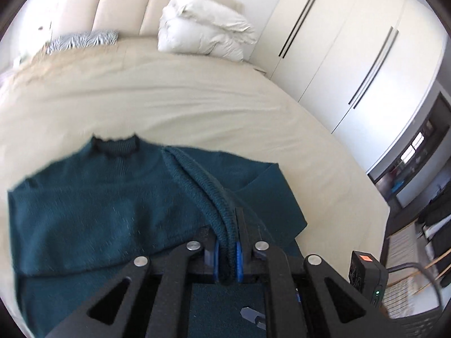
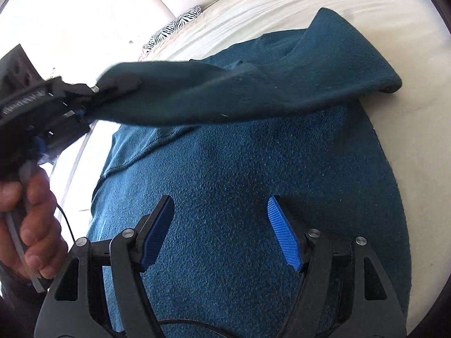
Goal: Fold small clothes
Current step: 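Grasp the other sleeve of the sweater with the left tool, then lay the held sleeve across the sweater body and open the left tool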
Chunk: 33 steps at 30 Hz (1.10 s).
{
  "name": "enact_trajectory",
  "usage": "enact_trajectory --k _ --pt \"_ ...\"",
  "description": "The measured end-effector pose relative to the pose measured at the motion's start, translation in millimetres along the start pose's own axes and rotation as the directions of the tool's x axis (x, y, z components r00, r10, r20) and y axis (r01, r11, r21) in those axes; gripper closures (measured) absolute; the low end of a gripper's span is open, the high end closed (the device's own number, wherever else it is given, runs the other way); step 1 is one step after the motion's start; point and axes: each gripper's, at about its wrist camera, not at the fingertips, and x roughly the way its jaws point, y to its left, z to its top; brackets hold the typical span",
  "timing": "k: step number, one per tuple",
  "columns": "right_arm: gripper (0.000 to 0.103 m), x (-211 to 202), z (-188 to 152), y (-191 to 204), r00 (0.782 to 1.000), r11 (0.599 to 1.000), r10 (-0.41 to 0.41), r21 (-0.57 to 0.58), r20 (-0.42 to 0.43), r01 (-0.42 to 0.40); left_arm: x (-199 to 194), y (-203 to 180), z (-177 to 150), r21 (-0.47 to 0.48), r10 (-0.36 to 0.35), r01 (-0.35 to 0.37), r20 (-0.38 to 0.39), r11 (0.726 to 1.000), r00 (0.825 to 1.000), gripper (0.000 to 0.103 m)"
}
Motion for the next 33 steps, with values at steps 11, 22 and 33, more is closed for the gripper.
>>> enact_trajectory --k 11,22,33 --pt "0.035 11.2 9.1 -0.1 1.000 1.000 0.010 0.008 -0.006 -0.010 -13.9 71.8 15.6 -0.029 0.076 -0.075 0.040 0.997 0.996 0.094" --pt "0.035 5.9 19.2 -15.0 0.998 0.994 0.069 0.088 -0.002 -0.069 -11.3 184.1 -23.5 -0.182 0.169 -0.168 -0.010 0.969 0.986 0.094" --pt "0.035 7.7 48.6 -36.5 0.991 0.970 0.111 0.212 0.069 -0.123 22.4 209.1 -61.4 -0.274 0.144 -0.163 -0.089 0.948 0.986 0.094"
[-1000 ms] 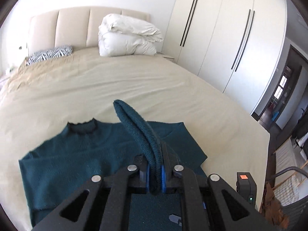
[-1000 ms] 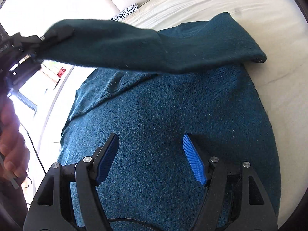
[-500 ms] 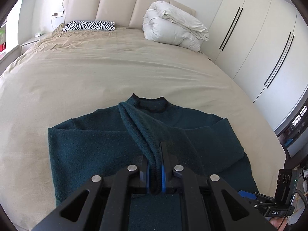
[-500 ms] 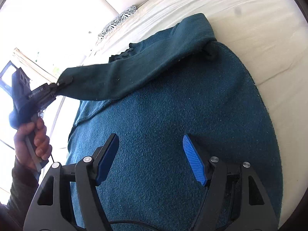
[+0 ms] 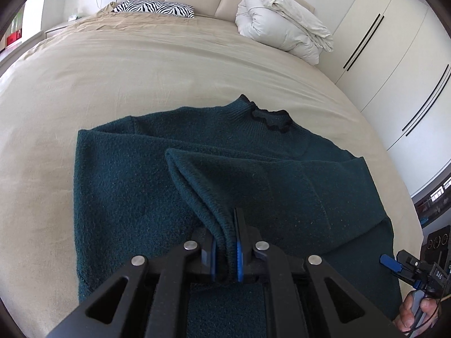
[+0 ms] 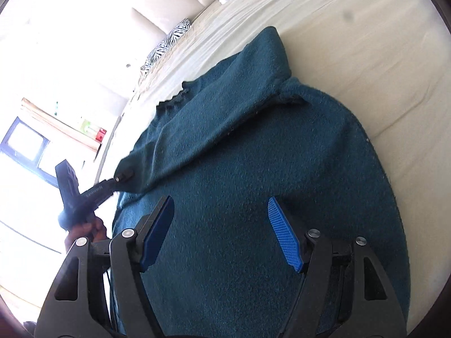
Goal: Fold small clothes
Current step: 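Lay the held sleeve across the sweater body and open the left tool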
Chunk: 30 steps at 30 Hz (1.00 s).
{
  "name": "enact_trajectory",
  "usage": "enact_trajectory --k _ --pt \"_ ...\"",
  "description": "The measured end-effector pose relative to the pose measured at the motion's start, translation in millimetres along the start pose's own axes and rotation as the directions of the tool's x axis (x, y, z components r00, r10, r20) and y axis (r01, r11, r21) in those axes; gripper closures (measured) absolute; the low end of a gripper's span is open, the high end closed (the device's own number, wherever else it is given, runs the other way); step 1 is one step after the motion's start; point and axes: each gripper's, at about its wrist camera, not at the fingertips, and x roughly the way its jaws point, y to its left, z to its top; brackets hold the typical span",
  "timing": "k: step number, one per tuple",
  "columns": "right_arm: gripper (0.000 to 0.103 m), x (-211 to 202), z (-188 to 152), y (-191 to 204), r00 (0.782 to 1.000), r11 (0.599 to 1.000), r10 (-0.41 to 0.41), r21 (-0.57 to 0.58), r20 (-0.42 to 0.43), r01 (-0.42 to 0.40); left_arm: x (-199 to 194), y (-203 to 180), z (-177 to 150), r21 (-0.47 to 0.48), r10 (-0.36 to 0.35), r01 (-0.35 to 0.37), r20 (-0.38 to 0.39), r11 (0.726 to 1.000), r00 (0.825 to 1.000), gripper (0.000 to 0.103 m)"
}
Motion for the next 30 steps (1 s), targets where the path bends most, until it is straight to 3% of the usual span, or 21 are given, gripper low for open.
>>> enact_trajectory --k 7,12,17,19,25,30 --pt "0.035 35.8 64.7 -25.4 0.995 0.973 0.062 0.217 0.074 -0.077 -1.5 1.5 1.6 -0.031 -0.030 0.031 0.010 0.999 0.999 0.094" --pt "0.038 25.8 84.7 -50.1 0.978 0.929 0.108 0.331 0.179 -0.164 2.5 -2.7 3.7 -0.038 -0.056 0.056 0.011 0.998 0.998 0.094" --pt "0.049 22.6 82.9 -64.1 0.973 0.929 0.121 0.323 0.199 -0.181 12.8 -4.5 0.9 -0.036 -0.054 0.054 -0.004 0.998 0.999 0.094" --pt "0.049 23.9 82.6 -60.1 0.977 0.939 0.118 0.298 0.179 -0.168 15.3 0.1 0.5 -0.054 -0.062 0.062 -0.006 0.997 0.998 0.091" --pt "0.045 -13.6 71.8 -68.1 0.969 0.915 0.164 0.339 0.182 -0.219 18.6 4.6 2.5 -0.051 -0.095 0.094 -0.005 0.994 0.995 0.090" --pt "0.044 -50.2 84.4 -52.2 0.959 0.933 0.205 0.257 0.195 -0.252 8.8 -3.7 10.0 -0.022 -0.104 0.105 0.038 0.994 0.994 0.091"
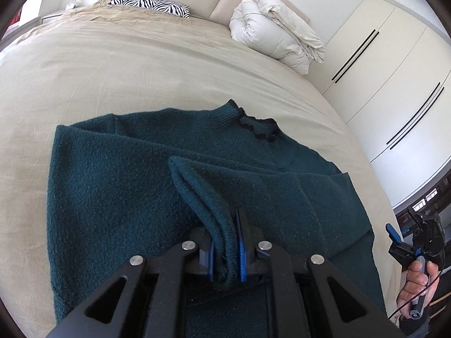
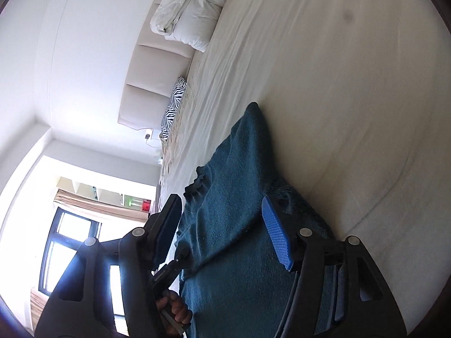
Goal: Fold small clothes
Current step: 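Lay the held sleeve across the sweater body and open the left tool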
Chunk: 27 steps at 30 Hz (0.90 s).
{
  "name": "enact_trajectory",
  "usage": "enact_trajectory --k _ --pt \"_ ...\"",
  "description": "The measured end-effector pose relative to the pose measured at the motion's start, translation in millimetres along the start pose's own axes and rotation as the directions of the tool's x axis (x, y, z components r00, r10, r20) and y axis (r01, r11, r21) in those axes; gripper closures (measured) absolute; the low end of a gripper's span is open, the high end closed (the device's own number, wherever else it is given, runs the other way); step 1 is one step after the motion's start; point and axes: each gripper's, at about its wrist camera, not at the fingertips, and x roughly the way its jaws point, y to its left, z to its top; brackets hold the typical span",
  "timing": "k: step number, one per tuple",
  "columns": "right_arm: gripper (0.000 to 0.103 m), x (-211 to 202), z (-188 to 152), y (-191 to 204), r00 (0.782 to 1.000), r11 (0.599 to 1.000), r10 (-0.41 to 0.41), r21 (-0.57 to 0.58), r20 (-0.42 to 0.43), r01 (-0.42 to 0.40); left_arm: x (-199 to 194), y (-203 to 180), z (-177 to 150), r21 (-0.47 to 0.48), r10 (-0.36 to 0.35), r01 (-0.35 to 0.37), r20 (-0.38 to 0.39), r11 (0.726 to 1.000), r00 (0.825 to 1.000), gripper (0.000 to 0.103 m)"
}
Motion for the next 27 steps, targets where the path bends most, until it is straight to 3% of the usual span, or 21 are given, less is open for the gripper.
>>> enact_trajectory --k 4,8,11,14,16,19,27 --pt "0.044 13.9 21.1 22.3 0.999 0.998 -0.021 -0.066 -0.034 0.019 -2.9 -11.4 7.1 0.058 0.026 -0.026 0.016 0.998 1.000 0.091" --pt "0.044 44.4 34.6 30.6 0.993 0.996 -0.019 -0.088 -0.118 0.009 15.4 7.3 -2.9 0.046 0.058 -0.056 -0.045 0.997 0.997 0.087" --pt "0.044 75.6 39.7 26.3 0.981 0.997 -0.009 -0.073 -0.196 -0.005 16.0 25.2 -11.2 -0.016 -0.012 0.012 -0.016 1.000 1.000 0.086" --pt "0.044 102.9 47.6 11.0 0.970 0.999 -0.022 -0.036 -0.242 0.014 20.0 29.2 -11.0 -0.033 -0.029 0.029 -0.017 0.999 0.999 0.086" --pt "0.044 116.2 53.6 -4.7 0.968 0.998 -0.062 0.003 -0.242 0.065 21.9 35.6 -9.5 -0.061 -0.059 0.058 -0.020 0.996 0.998 0.086" --pt "0.046 130.3 65.0 -22.4 0.972 0.997 -0.054 0.042 -0.230 0.066 21.2 41.2 -8.0 -0.093 -0.087 0.085 -0.018 0.992 0.996 0.086" --pt "0.046 147.4 94.2 -33.0 0.977 0.997 -0.034 0.067 -0.212 0.049 25.5 31.6 -1.5 -0.060 -0.046 0.047 0.011 0.997 0.999 0.085"
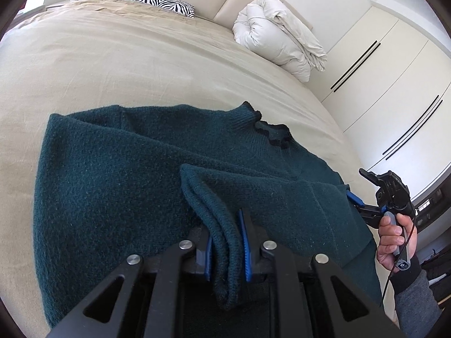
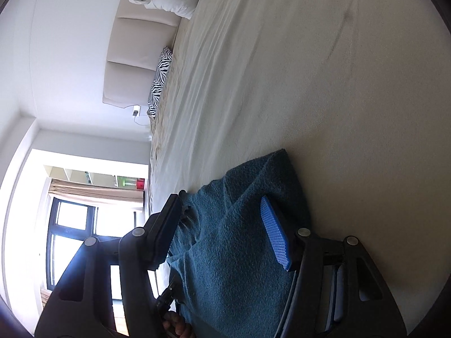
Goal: Fold small clothes
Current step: 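Lay the held sleeve across the sweater body and open the left tool, then grasp the sweater hem with the left tool while the right tool grasps it too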
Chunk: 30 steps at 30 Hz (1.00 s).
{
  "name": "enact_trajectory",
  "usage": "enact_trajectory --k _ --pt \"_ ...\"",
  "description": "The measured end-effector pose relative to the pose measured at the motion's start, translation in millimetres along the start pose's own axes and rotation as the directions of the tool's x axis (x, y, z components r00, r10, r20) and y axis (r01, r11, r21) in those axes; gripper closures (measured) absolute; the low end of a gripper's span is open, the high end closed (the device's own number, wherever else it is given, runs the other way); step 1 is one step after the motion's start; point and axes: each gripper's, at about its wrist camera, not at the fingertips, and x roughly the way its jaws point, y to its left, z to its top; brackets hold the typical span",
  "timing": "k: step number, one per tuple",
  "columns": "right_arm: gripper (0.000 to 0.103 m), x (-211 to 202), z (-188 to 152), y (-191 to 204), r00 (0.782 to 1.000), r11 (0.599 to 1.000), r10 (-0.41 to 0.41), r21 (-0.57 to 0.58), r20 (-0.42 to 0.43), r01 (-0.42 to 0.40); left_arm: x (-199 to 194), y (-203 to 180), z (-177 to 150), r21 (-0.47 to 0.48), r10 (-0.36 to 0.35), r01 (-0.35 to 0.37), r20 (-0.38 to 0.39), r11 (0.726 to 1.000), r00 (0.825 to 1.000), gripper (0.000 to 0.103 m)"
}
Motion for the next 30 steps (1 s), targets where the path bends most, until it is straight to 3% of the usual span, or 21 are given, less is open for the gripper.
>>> enact_trajectory --k 6,14,16,18,20,24,30 --pt "0.046 -15.3 -14.9 -4.7 0.998 0.999 0.034 -0.023 -0.050 -0.035 0.9 9.6 -0.4 -0.044 -0.041 0.041 -0.002 0.998 0.999 0.084" --pt "0.046 -56.8 -64.8 -14.2 0.988 0.995 0.030 -0.095 -0.151 -0.044 -13.0 5.8 -4.8 -0.047 -0.003 0.002 -0.009 0.999 1.000 0.082" --pt "0.046 -76.8 -71.9 -20.8 0.989 0.996 0.047 -0.068 -0.139 -0.057 -26.5 4.0 -7.9 -0.045 0.023 -0.023 0.004 0.999 1.000 0.069" --pt "0.046 -101.6 -80.1 -24.4 0.993 0.997 0.038 -0.061 -0.109 -0.045 -46.5 -1.0 -14.3 -0.017 0.064 -0.064 0.030 0.998 0.997 0.044" --pt "0.044 -127.7 -89.7 -26.9 0.996 0.998 0.039 -0.053 -0.077 -0.043 -72.0 -4.7 -26.4 0.007 0.116 -0.116 0.059 0.993 0.992 0.034" --pt "0.044 -178.5 -122.6 -32.5 0.999 0.998 0.027 -0.062 -0.030 -0.029 -125.9 -6.2 -66.4 0.030 0.157 -0.160 0.071 0.987 0.985 0.033" --pt "0.044 -227.8 -192.9 -36.4 0.992 0.980 -0.122 -0.156 0.025 0.124 -188.6 2.3 -146.3 0.025 0.253 -0.253 0.022 0.967 0.967 0.032"
